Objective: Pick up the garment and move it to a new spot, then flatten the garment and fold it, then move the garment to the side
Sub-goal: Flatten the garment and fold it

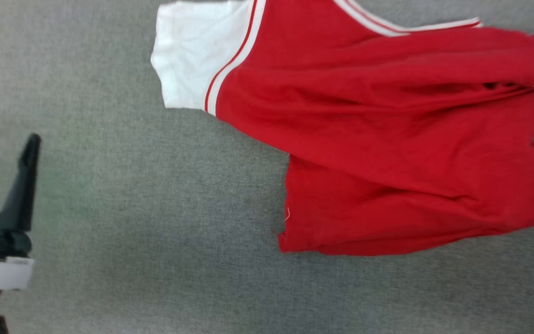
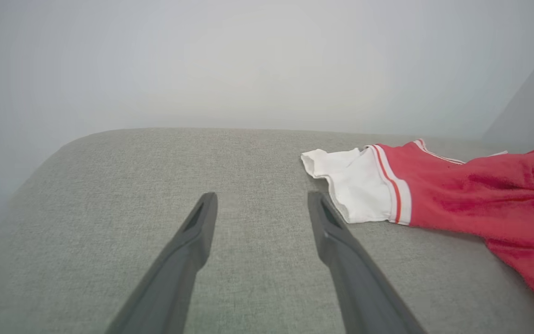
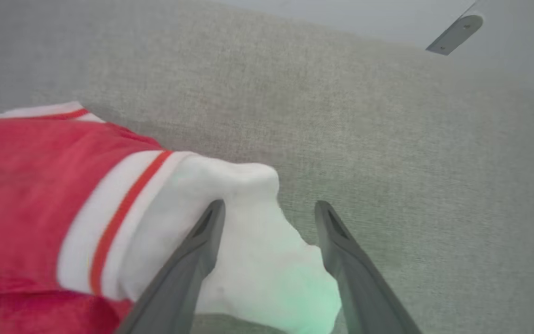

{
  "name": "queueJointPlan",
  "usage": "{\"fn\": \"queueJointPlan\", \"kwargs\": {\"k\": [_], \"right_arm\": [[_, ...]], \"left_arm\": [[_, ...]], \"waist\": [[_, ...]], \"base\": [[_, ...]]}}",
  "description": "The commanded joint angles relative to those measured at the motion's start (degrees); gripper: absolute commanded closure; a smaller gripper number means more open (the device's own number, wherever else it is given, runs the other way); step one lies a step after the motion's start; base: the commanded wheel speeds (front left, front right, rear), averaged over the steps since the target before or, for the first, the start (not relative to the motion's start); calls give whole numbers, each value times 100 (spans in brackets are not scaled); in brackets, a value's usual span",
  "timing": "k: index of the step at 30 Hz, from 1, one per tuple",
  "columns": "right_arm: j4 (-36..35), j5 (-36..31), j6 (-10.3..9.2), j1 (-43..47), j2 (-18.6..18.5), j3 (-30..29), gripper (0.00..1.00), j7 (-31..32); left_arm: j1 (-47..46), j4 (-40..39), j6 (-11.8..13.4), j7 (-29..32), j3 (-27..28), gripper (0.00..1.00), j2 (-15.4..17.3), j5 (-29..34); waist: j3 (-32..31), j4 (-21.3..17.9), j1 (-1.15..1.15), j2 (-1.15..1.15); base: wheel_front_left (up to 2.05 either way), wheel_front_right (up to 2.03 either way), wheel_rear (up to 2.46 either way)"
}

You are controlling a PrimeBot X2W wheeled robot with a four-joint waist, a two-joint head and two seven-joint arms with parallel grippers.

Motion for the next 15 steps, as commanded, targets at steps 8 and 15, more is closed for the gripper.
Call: {"fn": "queueJointPlan", "kwargs": {"k": [8, 15], "right_arm": [[45, -293, -8, 181, 307, 78, 0, 341], [-1, -356, -3, 245, 564, 263, 54, 494]], "left_arm": [[85, -252, 5, 1, 225, 0, 96, -10], [52, -353, 5, 0, 365, 0, 178, -55]], "waist": [[475, 0, 0, 0], [626, -99, 0, 0]], "base": [[0, 0, 0], [0, 0, 0]]}}
